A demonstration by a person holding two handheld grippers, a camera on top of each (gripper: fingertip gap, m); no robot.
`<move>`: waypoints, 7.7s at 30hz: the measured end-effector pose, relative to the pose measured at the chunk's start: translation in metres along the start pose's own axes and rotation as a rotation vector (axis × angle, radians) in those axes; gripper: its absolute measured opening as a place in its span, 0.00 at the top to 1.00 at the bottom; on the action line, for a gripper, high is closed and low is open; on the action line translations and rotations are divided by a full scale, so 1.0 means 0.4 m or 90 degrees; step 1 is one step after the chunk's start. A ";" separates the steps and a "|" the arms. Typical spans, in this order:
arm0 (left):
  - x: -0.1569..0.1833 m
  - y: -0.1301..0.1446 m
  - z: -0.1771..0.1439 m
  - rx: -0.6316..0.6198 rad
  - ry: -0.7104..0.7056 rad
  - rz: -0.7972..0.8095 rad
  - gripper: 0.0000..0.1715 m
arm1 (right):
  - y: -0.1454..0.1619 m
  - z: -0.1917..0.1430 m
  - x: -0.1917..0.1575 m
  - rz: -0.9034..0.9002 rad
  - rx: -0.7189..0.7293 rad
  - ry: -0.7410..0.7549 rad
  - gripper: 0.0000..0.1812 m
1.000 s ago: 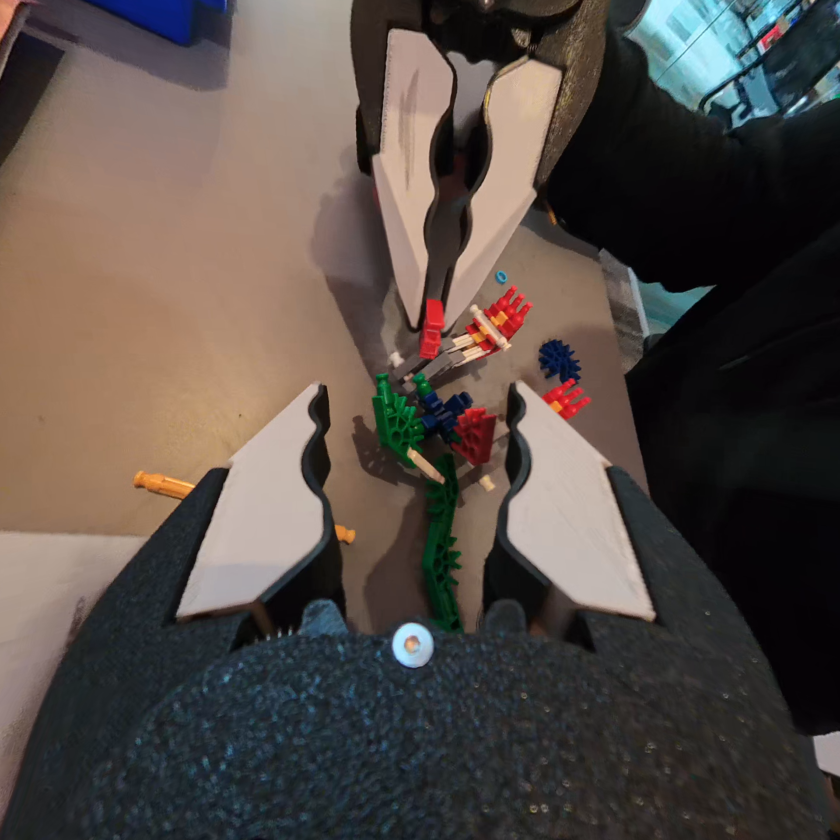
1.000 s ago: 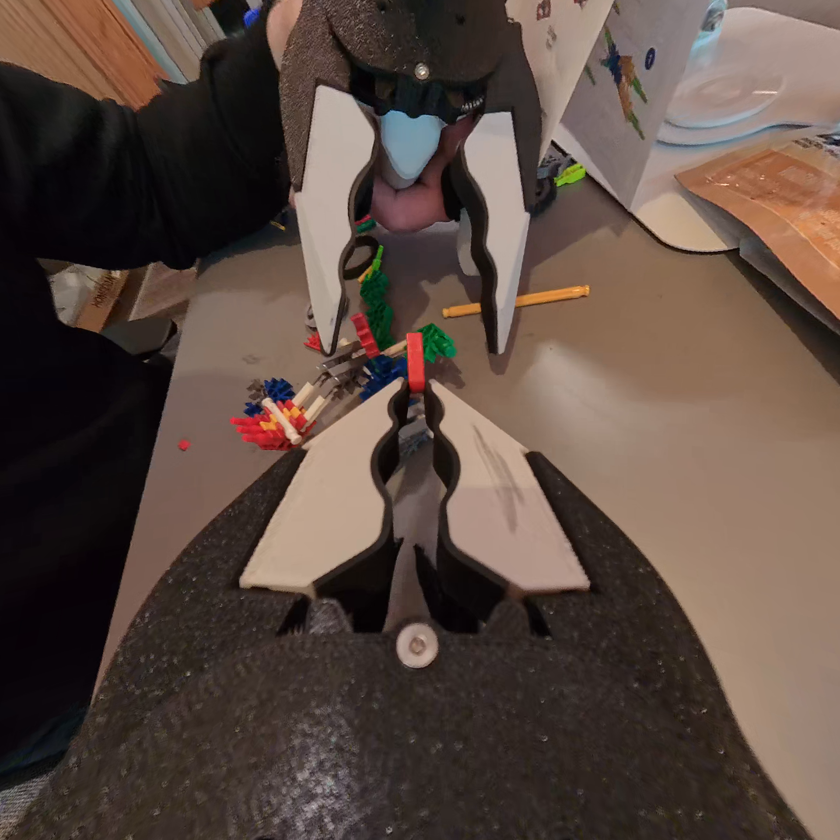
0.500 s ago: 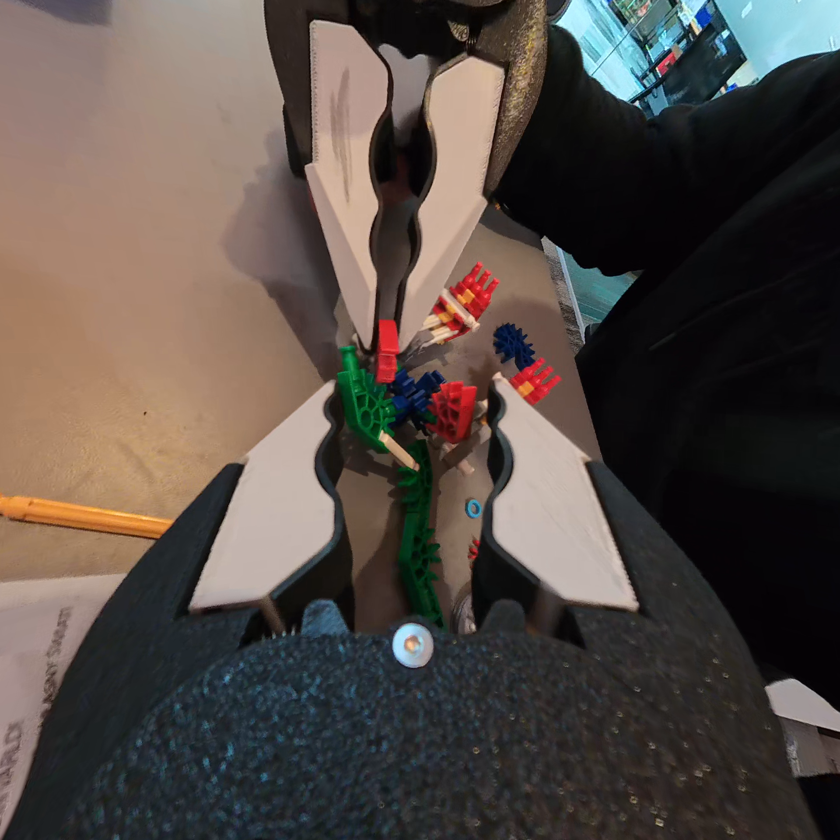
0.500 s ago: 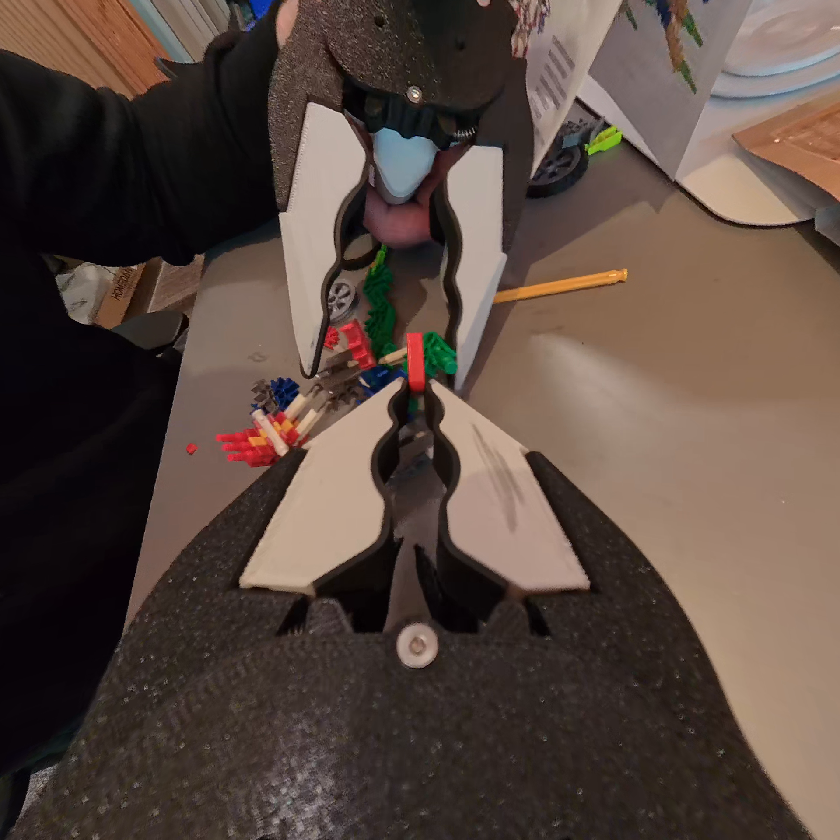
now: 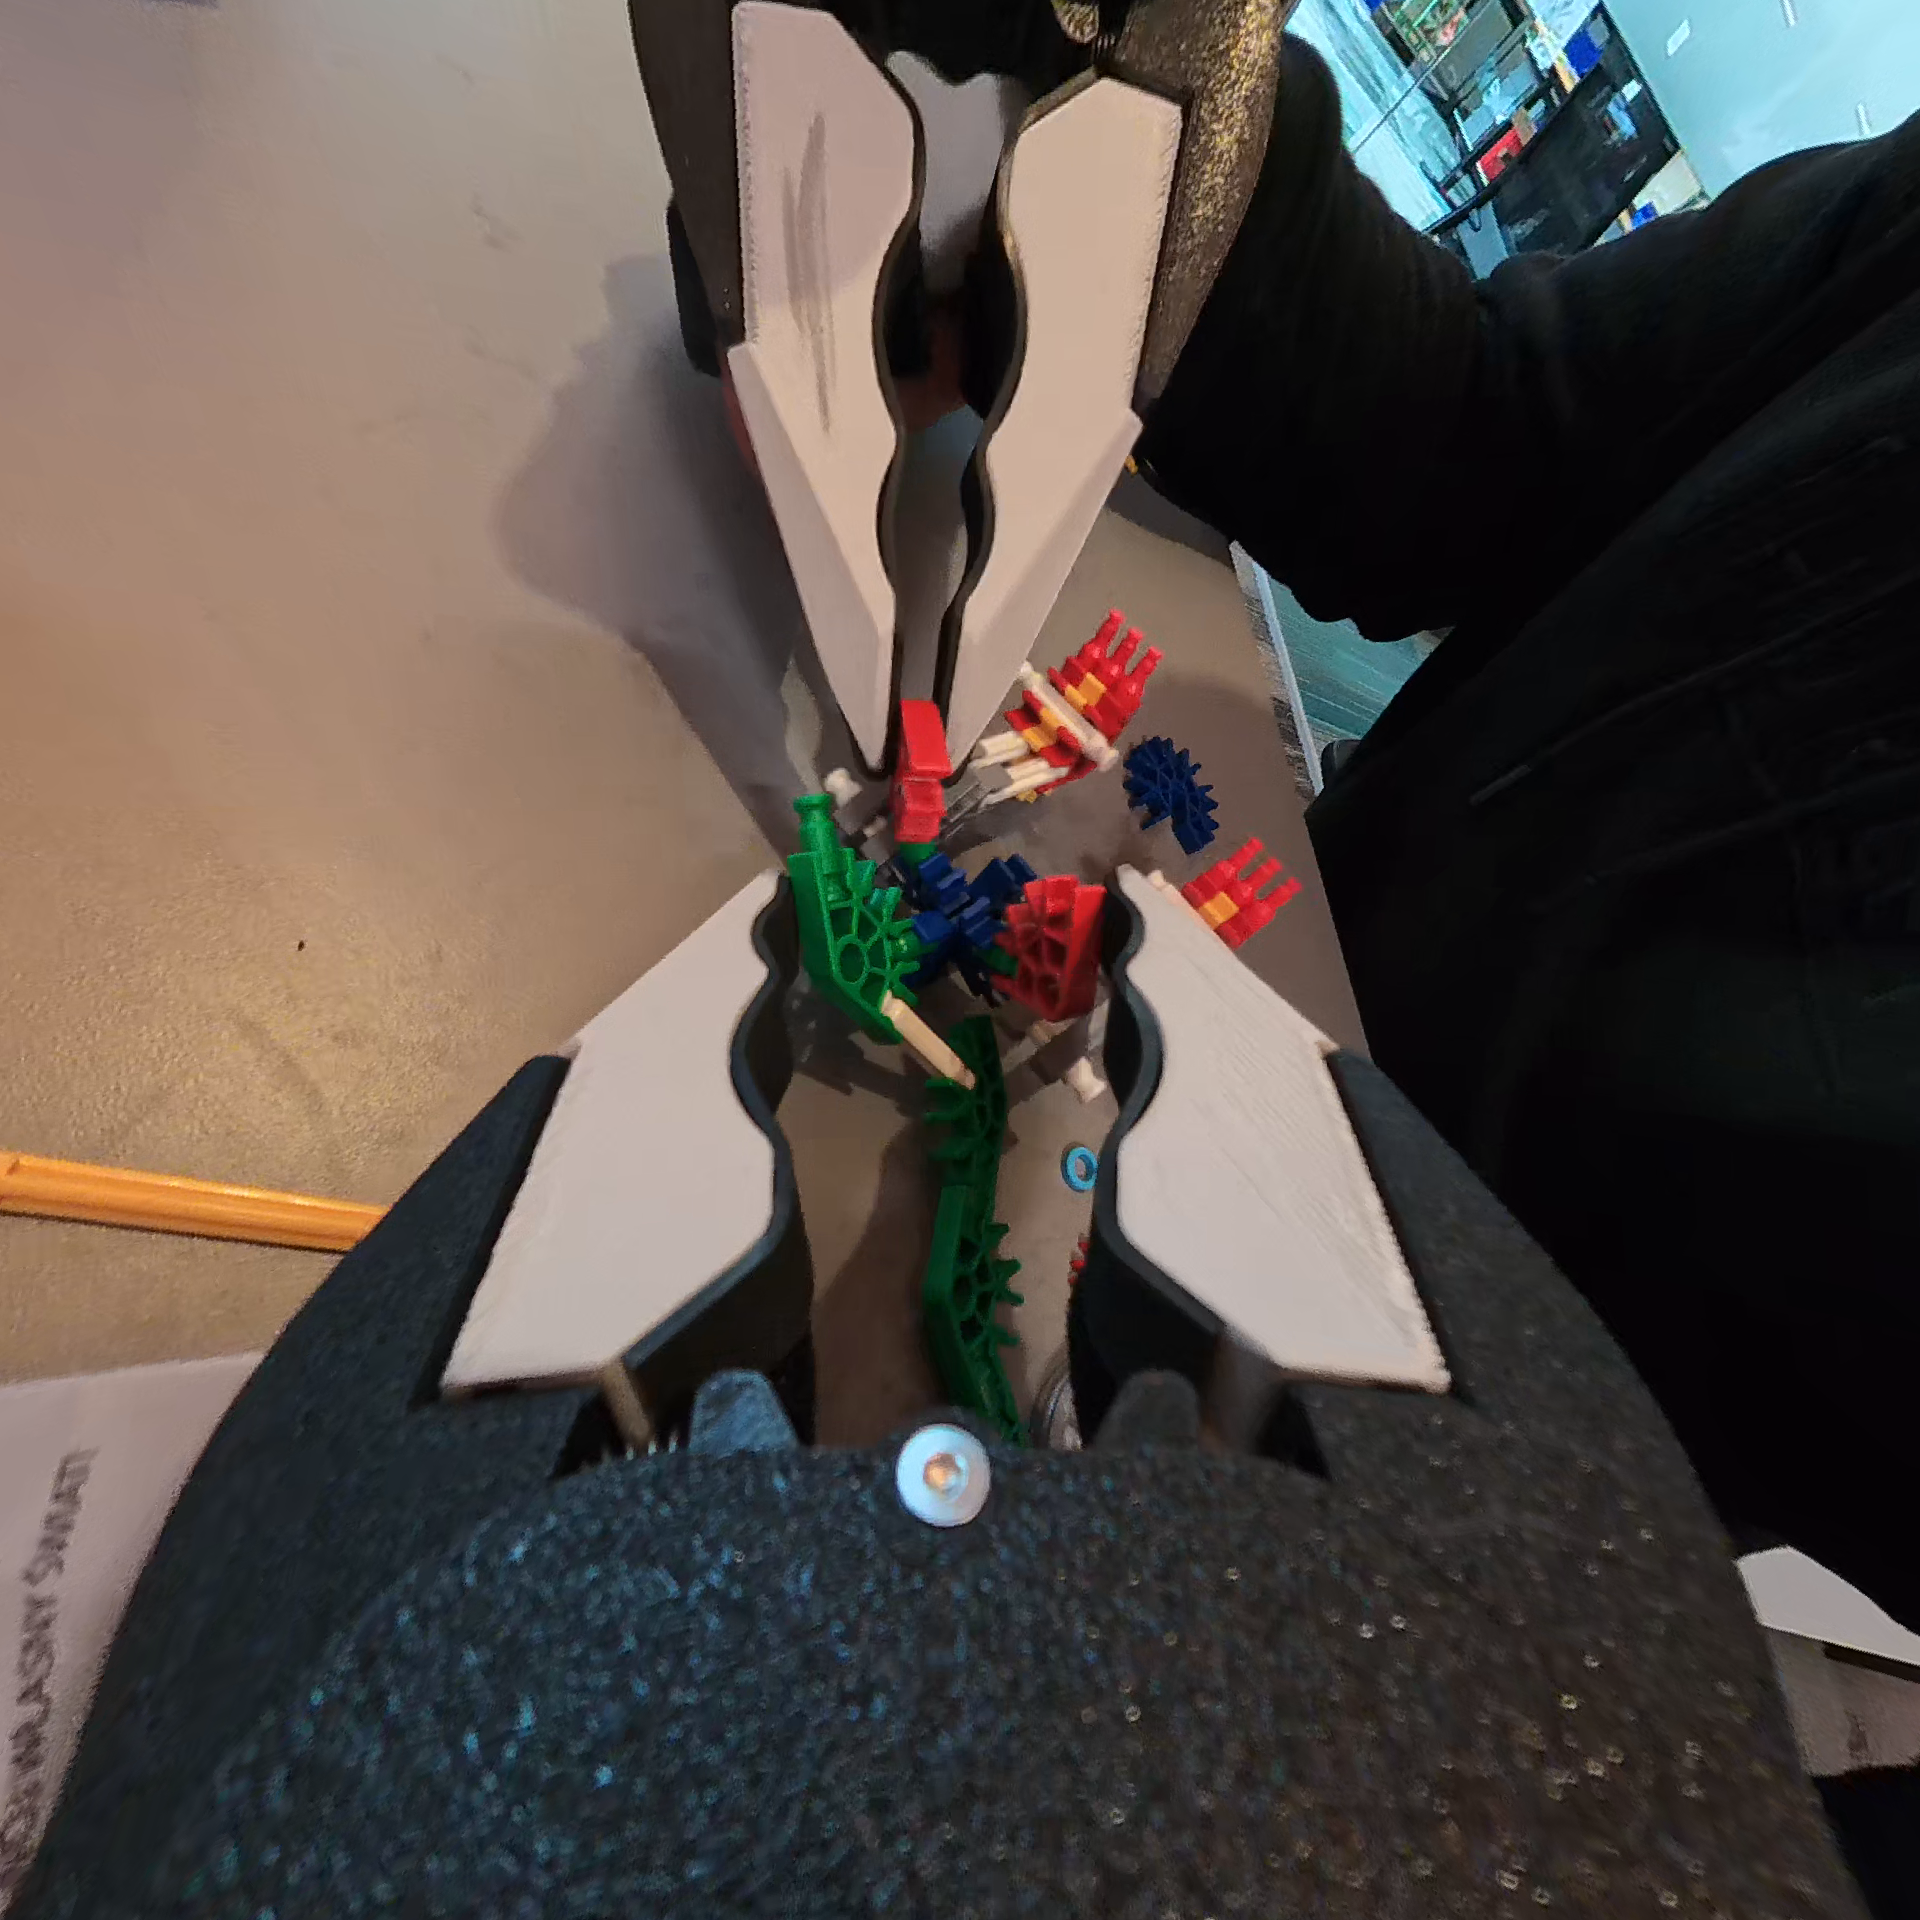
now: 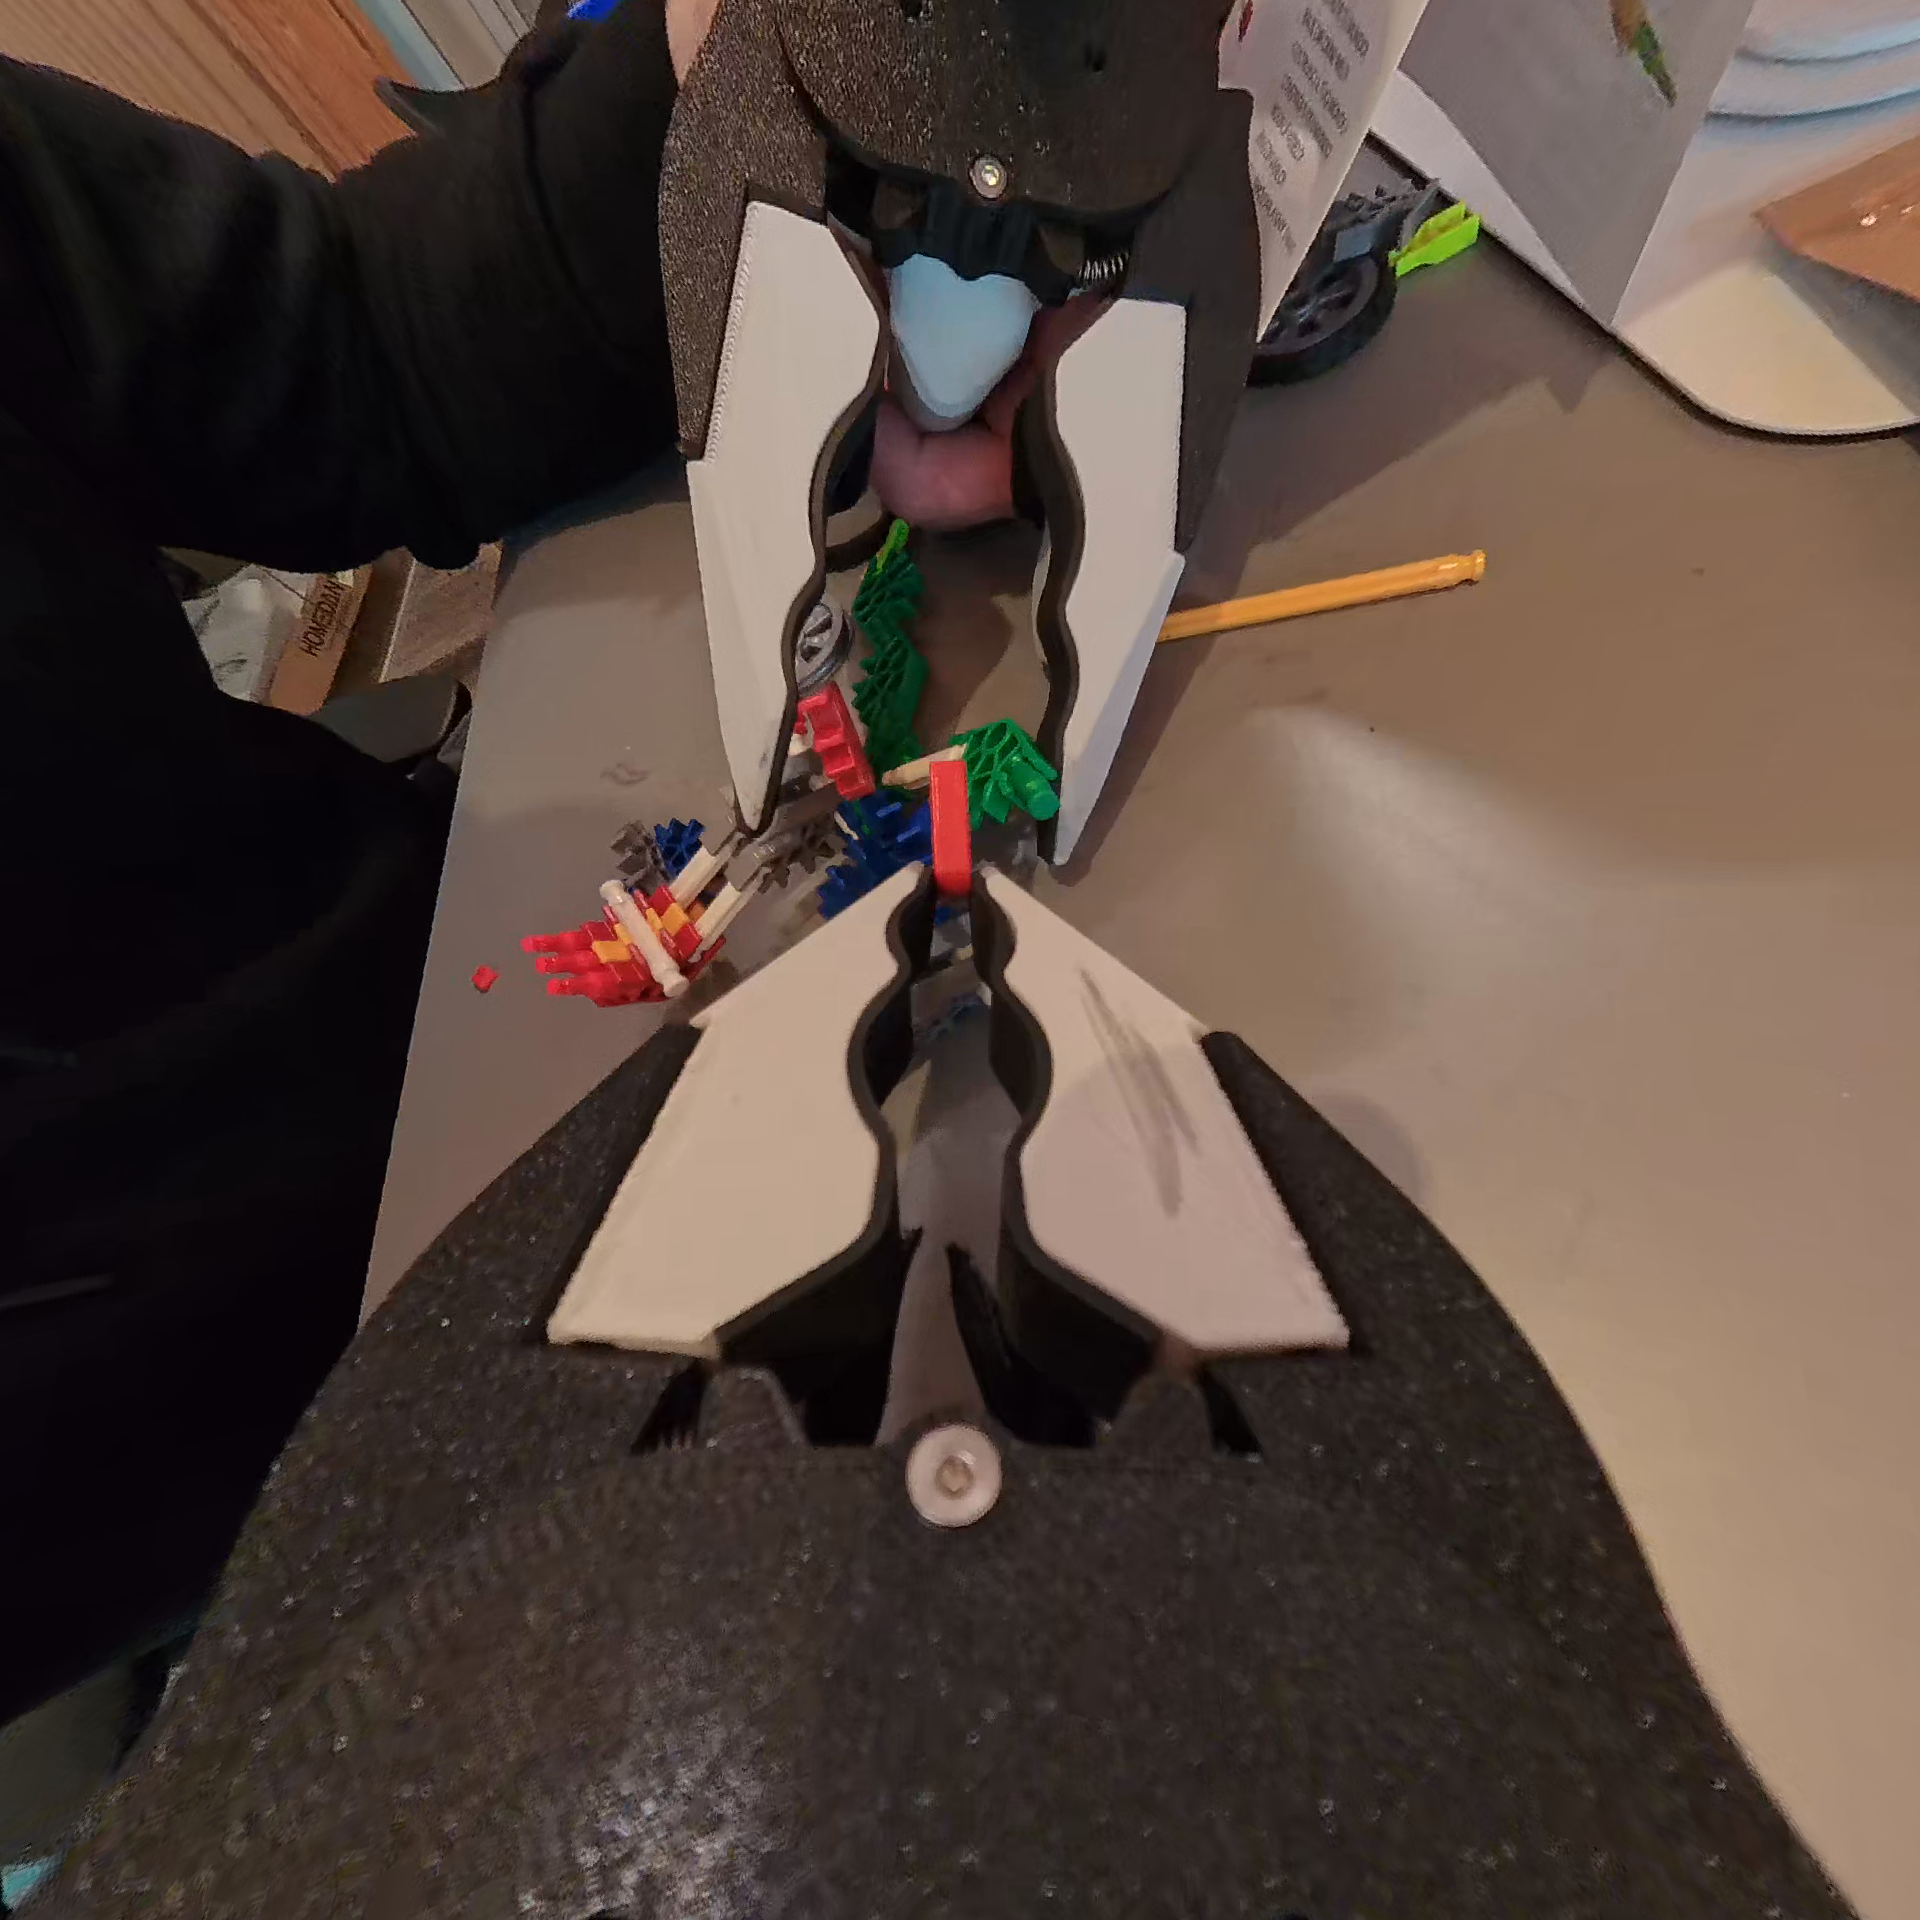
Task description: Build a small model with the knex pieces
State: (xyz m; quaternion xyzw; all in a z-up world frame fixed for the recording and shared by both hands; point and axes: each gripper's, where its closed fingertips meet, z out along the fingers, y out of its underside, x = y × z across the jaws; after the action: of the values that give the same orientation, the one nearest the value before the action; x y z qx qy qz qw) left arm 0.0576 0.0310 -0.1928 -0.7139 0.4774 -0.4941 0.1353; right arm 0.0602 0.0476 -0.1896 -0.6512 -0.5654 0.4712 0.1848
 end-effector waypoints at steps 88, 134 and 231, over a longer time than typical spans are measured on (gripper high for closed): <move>0.025 0.013 0.000 0.025 -0.061 0.036 0.68 | -0.009 0.005 0.011 0.016 0.025 0.029 0.95; 0.013 0.014 0.003 0.030 -0.060 0.030 0.68 | -0.005 0.003 -0.021 -0.029 0.007 0.009 0.97; -0.001 0.021 -0.051 -0.010 -0.206 0.122 0.64 | 0.010 0.006 0.020 -0.069 -0.021 0.075 0.97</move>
State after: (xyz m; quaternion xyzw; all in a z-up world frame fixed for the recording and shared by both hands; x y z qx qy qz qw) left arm 0.0359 0.0330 -0.1890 -0.7360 0.5193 -0.3541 0.2514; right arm 0.0598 0.0528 -0.1971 -0.6495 -0.5956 0.4119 0.2320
